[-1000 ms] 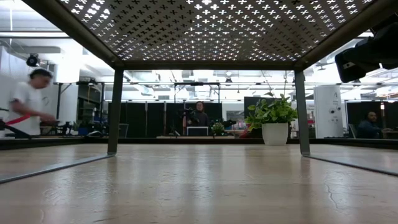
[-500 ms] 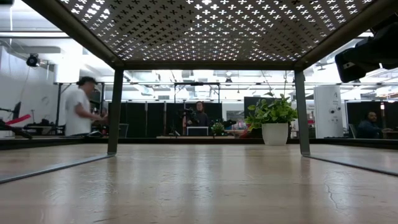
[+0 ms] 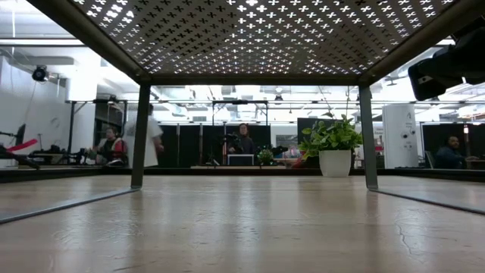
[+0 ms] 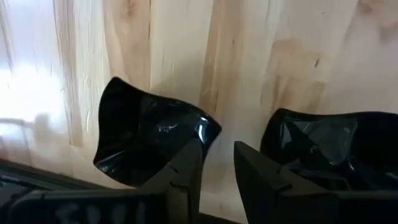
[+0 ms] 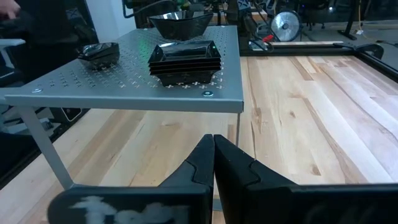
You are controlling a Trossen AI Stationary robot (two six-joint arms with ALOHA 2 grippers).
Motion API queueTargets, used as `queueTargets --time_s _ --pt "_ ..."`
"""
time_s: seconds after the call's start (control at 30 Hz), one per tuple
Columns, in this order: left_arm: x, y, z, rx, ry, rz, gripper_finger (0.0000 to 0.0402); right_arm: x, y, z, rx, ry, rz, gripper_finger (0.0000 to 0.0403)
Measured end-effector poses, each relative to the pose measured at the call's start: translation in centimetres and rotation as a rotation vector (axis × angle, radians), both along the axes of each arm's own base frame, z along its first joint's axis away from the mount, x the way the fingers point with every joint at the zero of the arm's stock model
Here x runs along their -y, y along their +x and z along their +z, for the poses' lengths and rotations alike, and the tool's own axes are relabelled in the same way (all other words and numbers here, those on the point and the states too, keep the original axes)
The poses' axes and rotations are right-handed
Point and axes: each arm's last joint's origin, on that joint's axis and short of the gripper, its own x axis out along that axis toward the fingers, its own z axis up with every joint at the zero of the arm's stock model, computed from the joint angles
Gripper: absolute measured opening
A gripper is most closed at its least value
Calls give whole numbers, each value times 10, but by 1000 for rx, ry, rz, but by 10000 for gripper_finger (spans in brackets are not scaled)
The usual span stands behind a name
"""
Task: Pick & Place Mini shaped plates
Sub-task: Stack the distorted square plate on top of the distorted square plate on the shelf
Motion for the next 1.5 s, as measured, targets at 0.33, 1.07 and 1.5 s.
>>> queueTargets --time_s 0.33,1.07,1.5 --pt "4 -9 -7 6 1 27 90 0 0 0 0 0 0 8" --pt "-4 -18 -33 -44 10 40 86 0 0 0 0 0 0 8" --pt "-4 -18 -31 -50 15 46 1 0 0 0 0 0 0 8"
